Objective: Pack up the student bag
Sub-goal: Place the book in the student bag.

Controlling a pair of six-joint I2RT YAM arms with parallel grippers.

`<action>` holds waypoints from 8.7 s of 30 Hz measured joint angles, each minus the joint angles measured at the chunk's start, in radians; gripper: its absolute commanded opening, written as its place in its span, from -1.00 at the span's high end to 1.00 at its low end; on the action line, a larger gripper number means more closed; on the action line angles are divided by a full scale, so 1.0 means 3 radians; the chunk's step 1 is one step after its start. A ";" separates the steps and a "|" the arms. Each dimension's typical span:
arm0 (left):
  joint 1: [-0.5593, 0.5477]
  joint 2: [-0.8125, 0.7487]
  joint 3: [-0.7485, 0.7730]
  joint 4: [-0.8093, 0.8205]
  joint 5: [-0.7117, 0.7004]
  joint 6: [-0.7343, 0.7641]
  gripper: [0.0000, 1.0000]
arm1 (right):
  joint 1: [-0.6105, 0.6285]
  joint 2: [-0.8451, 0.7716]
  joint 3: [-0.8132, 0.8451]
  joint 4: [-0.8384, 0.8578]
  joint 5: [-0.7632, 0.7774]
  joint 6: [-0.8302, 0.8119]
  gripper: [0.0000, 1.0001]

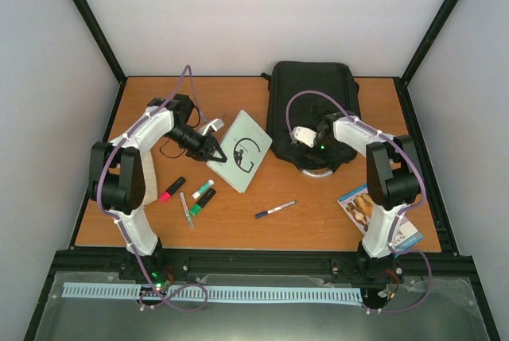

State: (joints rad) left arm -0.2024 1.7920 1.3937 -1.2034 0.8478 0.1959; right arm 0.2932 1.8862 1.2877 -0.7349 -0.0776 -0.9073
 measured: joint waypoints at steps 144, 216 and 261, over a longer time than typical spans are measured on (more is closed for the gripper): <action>-0.0332 0.2243 0.1761 -0.1214 0.1361 0.0959 -0.20 | 0.0816 0.0534 0.2338 -0.1385 -0.0842 0.0866 0.95; -0.1373 -0.0483 -0.1259 0.2468 -0.1701 0.3513 -0.06 | 0.0746 0.0308 0.2439 -0.1859 -0.1272 0.0656 0.94; -0.1583 0.0858 -0.0397 0.4328 -0.2689 0.2275 -0.18 | 0.0587 0.0309 0.2494 -0.1695 -0.1015 0.0596 0.94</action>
State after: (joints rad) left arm -0.6773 2.0495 1.2747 0.0952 0.0410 0.8783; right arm 0.4694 1.9789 2.0357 -1.2434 -0.3820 -0.7284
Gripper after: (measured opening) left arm 0.580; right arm 0.042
